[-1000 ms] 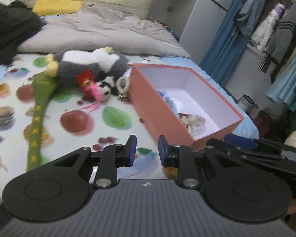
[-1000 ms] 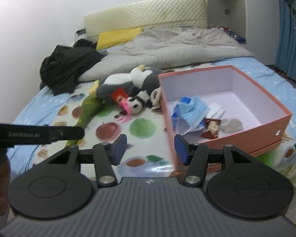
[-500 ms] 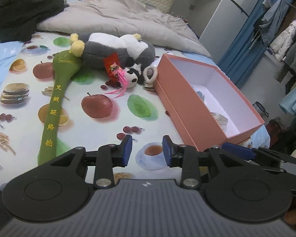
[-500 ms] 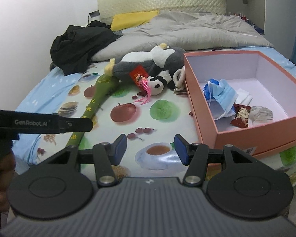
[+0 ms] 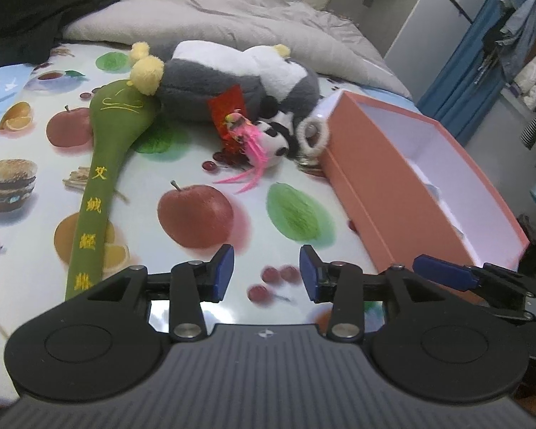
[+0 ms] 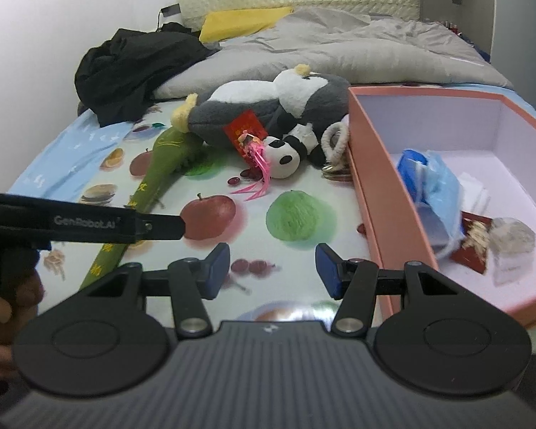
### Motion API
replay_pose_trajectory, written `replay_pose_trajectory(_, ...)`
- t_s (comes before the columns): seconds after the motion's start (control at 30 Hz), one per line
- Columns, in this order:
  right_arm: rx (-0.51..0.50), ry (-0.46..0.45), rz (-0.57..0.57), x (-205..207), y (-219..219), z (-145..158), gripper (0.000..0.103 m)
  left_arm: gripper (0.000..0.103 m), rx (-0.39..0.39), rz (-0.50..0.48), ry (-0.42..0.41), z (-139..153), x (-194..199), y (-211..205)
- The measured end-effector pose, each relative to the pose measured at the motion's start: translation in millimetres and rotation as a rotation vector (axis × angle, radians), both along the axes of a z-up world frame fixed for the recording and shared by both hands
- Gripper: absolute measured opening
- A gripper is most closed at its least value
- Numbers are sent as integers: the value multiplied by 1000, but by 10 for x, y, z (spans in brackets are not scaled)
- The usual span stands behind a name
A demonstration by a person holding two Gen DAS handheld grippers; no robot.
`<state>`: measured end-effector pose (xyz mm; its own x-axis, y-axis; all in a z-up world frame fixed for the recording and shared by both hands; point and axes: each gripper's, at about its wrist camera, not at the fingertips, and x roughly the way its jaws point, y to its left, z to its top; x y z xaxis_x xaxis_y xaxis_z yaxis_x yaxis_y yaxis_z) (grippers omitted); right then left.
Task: Organize soft objects
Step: 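Move the left gripper toward the pink tassel on the panda plush, then grasp the pink tassel with the left gripper while the right grasps the small panda plush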
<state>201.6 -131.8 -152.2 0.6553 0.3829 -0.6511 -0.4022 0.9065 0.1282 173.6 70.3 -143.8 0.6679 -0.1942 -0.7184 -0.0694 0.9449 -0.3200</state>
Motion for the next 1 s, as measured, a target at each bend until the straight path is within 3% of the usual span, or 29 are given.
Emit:
replay_pose_trajectory(0.33, -21, 14, 28, 577, 249, -287, 56, 50, -3, 65, 8, -316, 566, 322)
replay_pose_trajectory(0.53, -25, 10, 37, 948, 406, -429, 56, 50, -54, 77, -7, -457, 955, 433)
replay_pose_trajectory(0.7, -46, -26, 44, 1227, 563, -522, 56, 50, -138, 94, -48, -484, 1284, 525)
replay_pose_trajectory(1.0, 24, -44, -49, 1641, 642, -617, 56, 50, -325, 131, -70, -640, 1693, 621)
